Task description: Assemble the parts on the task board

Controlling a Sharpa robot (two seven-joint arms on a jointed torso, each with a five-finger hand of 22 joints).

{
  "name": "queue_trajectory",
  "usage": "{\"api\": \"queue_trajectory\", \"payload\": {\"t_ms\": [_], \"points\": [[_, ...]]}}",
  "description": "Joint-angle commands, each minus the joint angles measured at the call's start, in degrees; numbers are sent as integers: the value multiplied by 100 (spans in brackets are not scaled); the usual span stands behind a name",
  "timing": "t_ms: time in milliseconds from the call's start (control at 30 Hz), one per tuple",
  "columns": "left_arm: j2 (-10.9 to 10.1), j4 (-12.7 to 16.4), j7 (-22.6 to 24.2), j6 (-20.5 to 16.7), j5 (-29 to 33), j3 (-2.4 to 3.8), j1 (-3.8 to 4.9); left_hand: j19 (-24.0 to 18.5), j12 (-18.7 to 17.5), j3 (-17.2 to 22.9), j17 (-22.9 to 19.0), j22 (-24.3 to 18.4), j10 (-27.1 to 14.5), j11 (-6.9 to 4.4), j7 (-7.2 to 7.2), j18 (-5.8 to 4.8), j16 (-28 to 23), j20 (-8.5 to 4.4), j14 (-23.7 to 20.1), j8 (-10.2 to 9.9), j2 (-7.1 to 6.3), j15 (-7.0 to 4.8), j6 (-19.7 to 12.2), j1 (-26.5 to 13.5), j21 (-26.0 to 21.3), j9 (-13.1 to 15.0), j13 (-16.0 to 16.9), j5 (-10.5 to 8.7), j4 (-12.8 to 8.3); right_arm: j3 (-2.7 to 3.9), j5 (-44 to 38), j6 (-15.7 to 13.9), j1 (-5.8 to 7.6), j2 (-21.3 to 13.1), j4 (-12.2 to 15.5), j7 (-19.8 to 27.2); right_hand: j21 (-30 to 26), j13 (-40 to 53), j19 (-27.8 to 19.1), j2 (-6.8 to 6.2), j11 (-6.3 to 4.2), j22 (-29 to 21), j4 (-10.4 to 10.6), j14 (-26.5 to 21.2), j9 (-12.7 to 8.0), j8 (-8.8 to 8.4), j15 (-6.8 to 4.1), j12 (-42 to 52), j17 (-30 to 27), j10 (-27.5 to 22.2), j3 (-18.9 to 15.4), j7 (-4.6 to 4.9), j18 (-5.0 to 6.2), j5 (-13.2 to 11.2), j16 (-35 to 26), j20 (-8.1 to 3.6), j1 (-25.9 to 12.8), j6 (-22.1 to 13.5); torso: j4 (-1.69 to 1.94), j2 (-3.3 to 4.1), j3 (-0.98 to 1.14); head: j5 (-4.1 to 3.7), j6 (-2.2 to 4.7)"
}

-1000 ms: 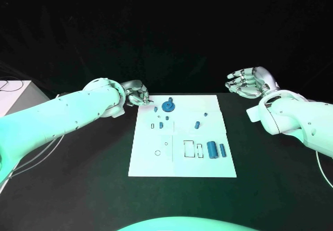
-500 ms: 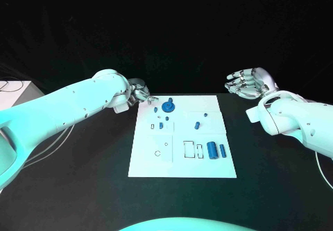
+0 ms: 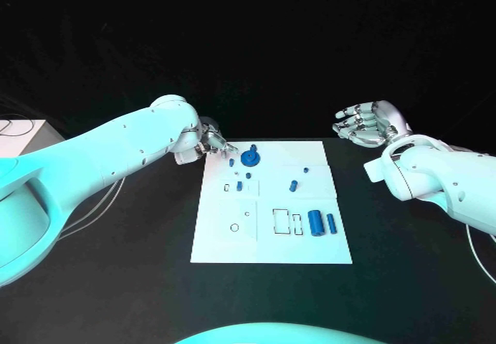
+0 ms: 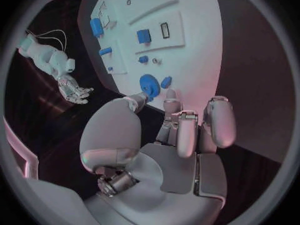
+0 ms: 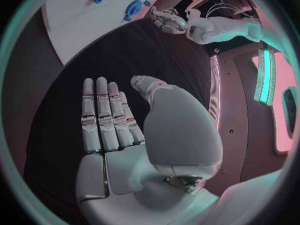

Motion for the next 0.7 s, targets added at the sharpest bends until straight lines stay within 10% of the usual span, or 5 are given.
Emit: {"api": "queue_trajectory", "payload": {"t_ms": [33,700], "points": [[46,-38,-136,296,103,0,22,44,17,28,990,815,4,52,17,-84,21,21,375,-52,8,62,-73,76,21,-10,26,5,-27,1,-11,77,-4,9,-6,36,-3,-5,-15,1,12,-5,-48,46,-7,-29,13,1,-9,33,1,13,64,30,-24,12,-56,45,9,-8,2,-7,-2],[207,-231,67,49,-311,-145,37,-116,-103,-31,804,726,-252,108,74,-29,-34,81,272,-211,-179,117,-314,318,-193,-46,-168,1,-15,1,-11,85,-5,55,-8,48,-3,-5,-15,1,12,-5,-48,46,-7,-29,13,1,-9,33,1,13,64,30,-24,12,-56,45,8,1,-2,23,-33]]}}
